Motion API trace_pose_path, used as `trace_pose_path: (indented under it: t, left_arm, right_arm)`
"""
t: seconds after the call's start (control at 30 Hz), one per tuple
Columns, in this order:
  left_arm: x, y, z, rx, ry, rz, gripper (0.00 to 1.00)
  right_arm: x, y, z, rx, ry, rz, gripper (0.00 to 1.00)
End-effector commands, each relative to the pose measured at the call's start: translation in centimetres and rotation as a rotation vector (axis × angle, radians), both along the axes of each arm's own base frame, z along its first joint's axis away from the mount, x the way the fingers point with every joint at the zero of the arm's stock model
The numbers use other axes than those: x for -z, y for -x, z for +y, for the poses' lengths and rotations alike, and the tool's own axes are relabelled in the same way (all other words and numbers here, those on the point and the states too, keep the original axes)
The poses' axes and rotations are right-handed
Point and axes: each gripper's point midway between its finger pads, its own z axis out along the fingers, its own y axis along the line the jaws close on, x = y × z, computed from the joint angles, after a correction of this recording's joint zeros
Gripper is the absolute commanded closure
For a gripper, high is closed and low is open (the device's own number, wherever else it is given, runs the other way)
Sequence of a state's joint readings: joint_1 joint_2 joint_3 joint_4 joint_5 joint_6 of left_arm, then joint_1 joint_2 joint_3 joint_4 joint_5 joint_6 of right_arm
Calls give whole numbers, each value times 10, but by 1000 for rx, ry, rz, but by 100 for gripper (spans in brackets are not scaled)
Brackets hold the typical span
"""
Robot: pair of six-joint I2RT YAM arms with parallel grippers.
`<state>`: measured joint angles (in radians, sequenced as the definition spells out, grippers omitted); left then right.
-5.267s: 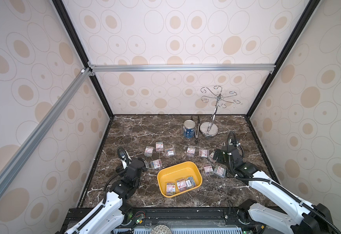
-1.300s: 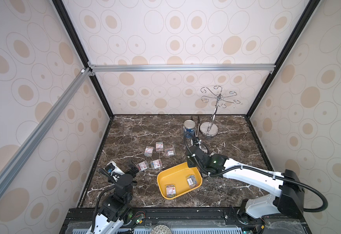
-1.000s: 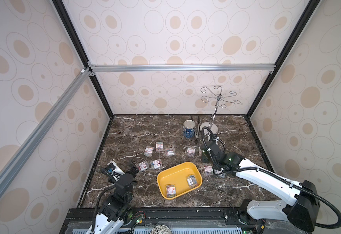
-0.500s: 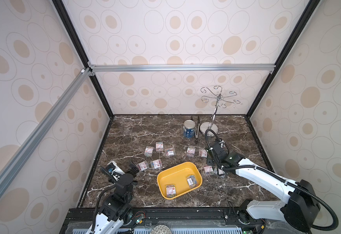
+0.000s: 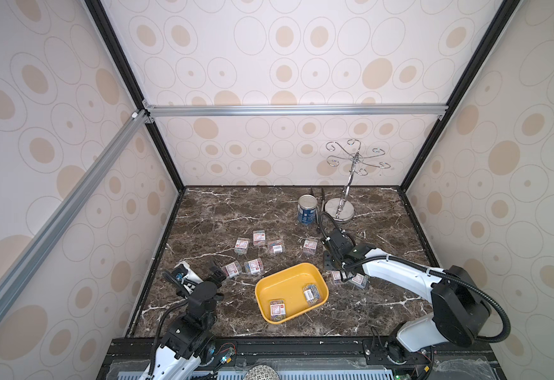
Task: Take the paper clips out of the storage box
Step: Place the boxed paper clips at the center of the board.
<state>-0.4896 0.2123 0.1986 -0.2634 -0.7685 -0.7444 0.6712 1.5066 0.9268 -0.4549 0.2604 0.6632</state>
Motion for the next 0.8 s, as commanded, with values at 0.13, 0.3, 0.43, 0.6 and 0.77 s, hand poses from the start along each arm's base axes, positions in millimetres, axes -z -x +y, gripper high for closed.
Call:
trace_pose_path:
  t: [0.13, 0.3, 0.43, 0.6, 0.77]
  left_arm:
    - [-8, 1, 5, -30, 18, -29, 0]
    - [-8, 2, 5, -30, 22, -32, 0]
    - [-8, 2, 5, -30, 24, -33, 0]
    - [-8, 2, 5, -29, 23, -34, 0]
    - [-8, 2, 5, -28, 23, -34, 0]
  right_arm:
    - [7, -17, 16, -13, -4, 12, 55]
    - [18, -22, 19, -14, 11, 31, 56]
    - [26, -22, 17, -5, 23, 50, 55]
    - [32, -22, 15, 0, 33, 60, 52]
    - [33, -23, 15, -3, 30, 56, 45]
